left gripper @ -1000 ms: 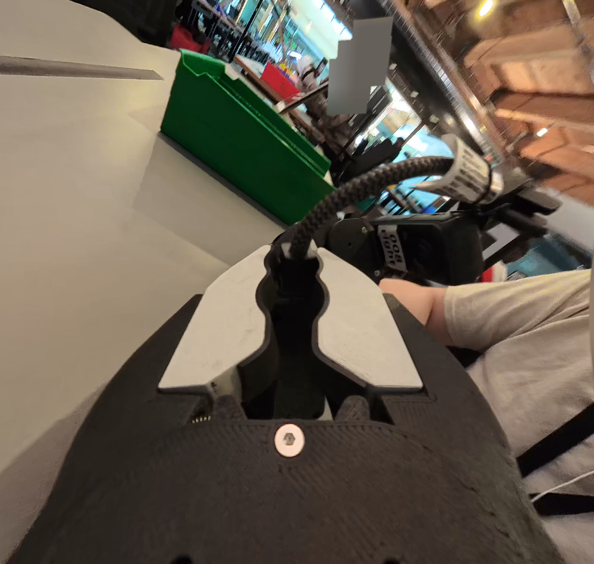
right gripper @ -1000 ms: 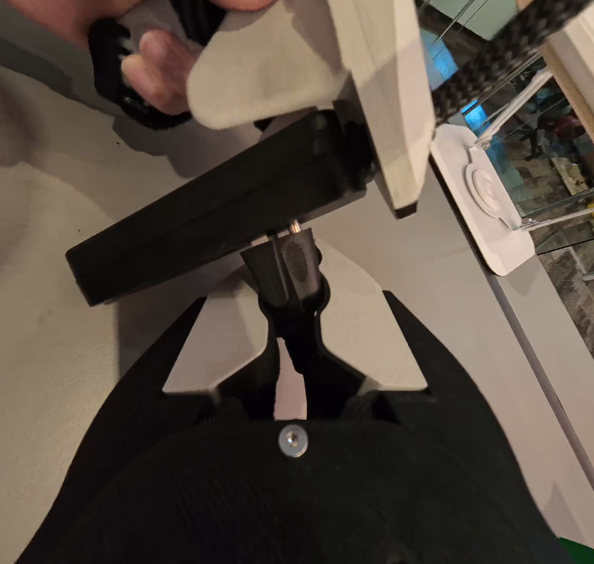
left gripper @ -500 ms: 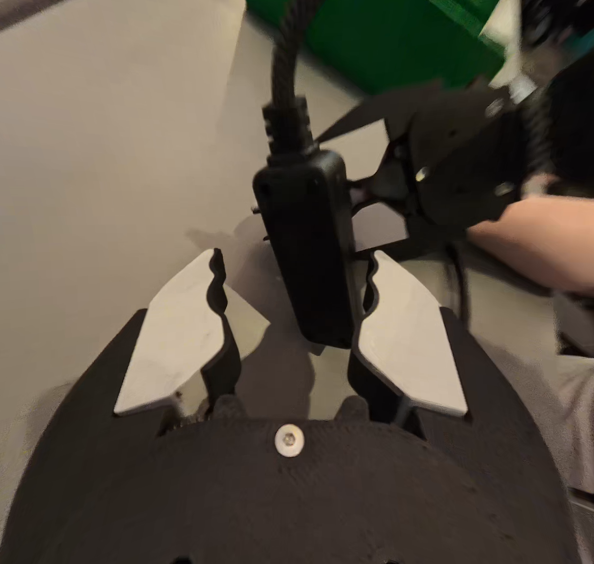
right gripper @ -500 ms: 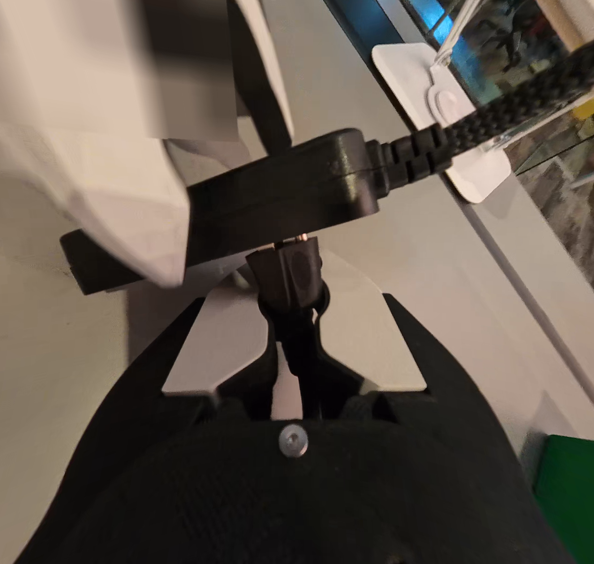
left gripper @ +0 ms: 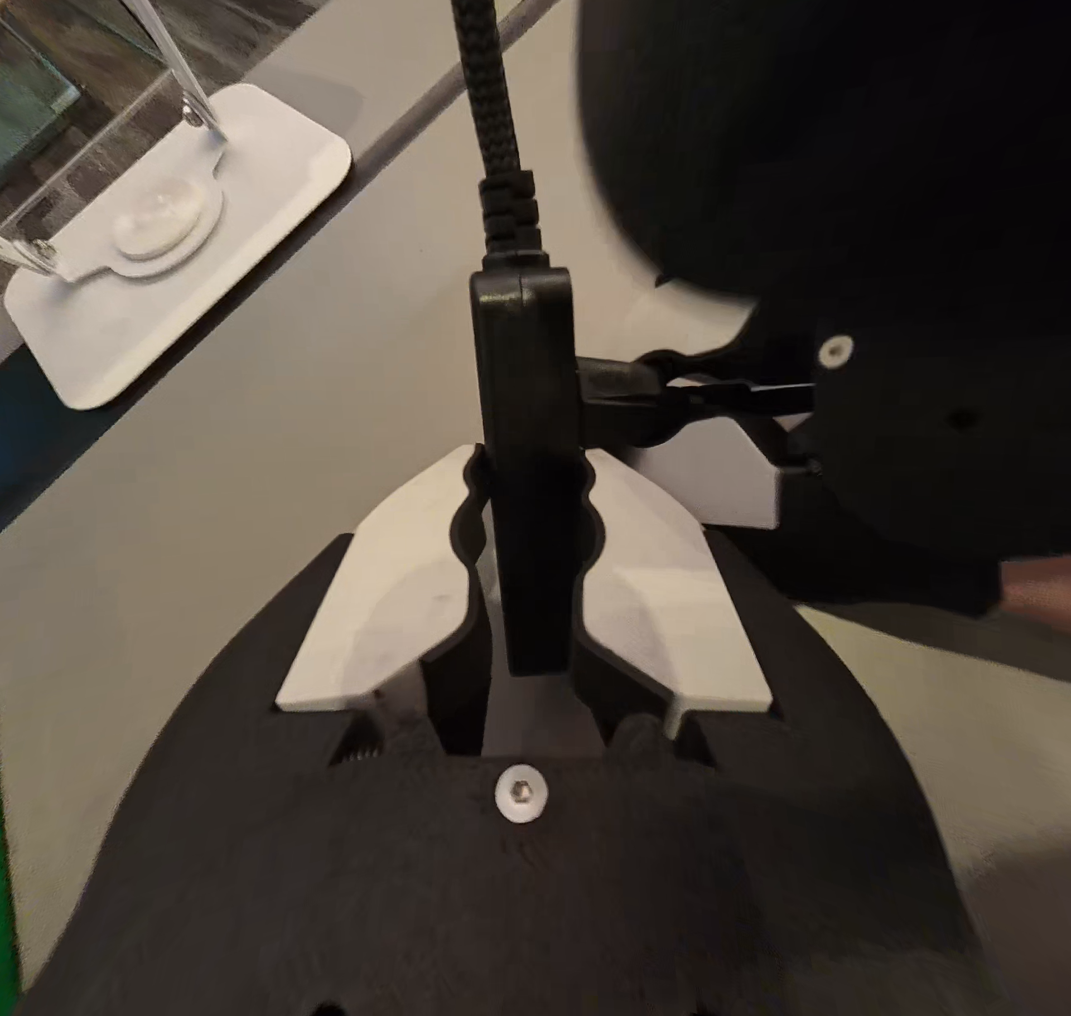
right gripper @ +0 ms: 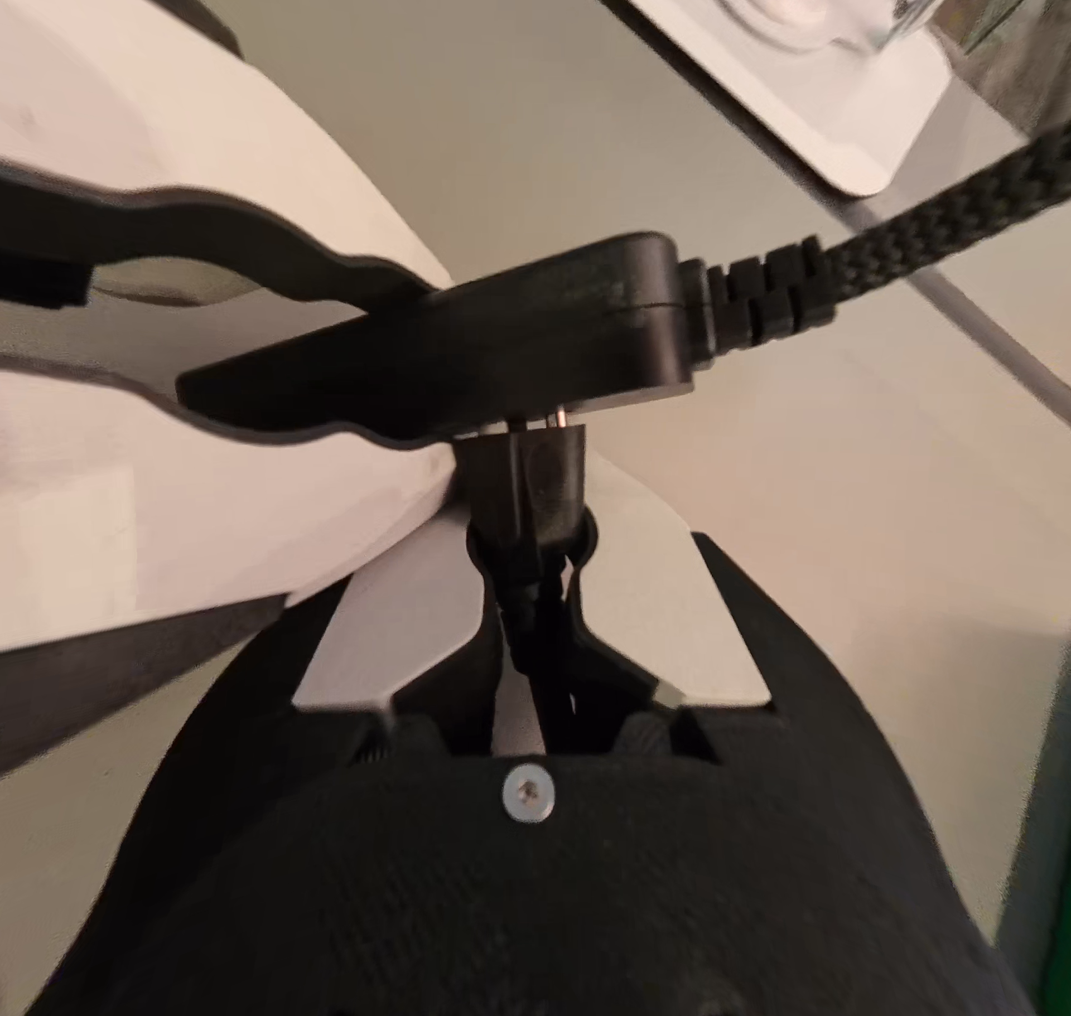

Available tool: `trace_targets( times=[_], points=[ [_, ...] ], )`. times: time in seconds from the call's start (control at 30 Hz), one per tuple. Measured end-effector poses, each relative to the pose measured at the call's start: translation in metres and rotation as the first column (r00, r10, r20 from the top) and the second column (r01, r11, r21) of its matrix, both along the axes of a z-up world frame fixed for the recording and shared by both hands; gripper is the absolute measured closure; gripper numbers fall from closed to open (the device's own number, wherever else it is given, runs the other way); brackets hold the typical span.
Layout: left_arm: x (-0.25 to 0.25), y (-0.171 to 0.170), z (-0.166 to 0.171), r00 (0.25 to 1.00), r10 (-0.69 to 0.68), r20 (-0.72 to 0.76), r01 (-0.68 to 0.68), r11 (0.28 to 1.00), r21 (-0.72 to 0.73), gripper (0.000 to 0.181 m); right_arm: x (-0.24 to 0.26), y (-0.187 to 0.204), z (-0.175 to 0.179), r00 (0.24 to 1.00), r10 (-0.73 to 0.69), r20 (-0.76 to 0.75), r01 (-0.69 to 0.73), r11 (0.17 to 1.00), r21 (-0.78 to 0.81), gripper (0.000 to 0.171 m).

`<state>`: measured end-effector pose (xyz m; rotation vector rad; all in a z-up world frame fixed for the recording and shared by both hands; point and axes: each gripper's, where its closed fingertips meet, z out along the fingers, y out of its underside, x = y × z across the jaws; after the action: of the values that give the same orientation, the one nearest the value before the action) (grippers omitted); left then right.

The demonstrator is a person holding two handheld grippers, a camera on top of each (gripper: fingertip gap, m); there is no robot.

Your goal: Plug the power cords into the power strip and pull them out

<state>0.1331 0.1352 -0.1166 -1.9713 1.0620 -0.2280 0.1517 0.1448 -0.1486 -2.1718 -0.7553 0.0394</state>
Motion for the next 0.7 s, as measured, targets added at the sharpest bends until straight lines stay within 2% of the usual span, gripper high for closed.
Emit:
trace_targets(
  times=[0.13,0.53,0.7],
  points=[
    [0.0031,0.0031,-0.0032,0.996,-0.037,0.087,0.043,0.997,-0.068,0.153,-0.0007,0.0009,-0.0038,0.999,0.017,-0.037,-0.018,0.999,-0.030,0.152],
    [-0.0002,-0.0006,-0.0016,0.984,-0.137,0.111,0.146,0.987,-0.074,0.150,-0.0036,-0.0018,0.0021,0.995,0.098,0.014,-0.098,0.994,0.038,0.150],
    [-0.0008,-0.0019,-0.0014,0.985,-0.126,0.114,0.135,0.988,-0.075,0.150,-0.0058,-0.0025,0.0020,0.991,0.130,0.004,-0.130,0.991,0.037,0.150]
  ],
)
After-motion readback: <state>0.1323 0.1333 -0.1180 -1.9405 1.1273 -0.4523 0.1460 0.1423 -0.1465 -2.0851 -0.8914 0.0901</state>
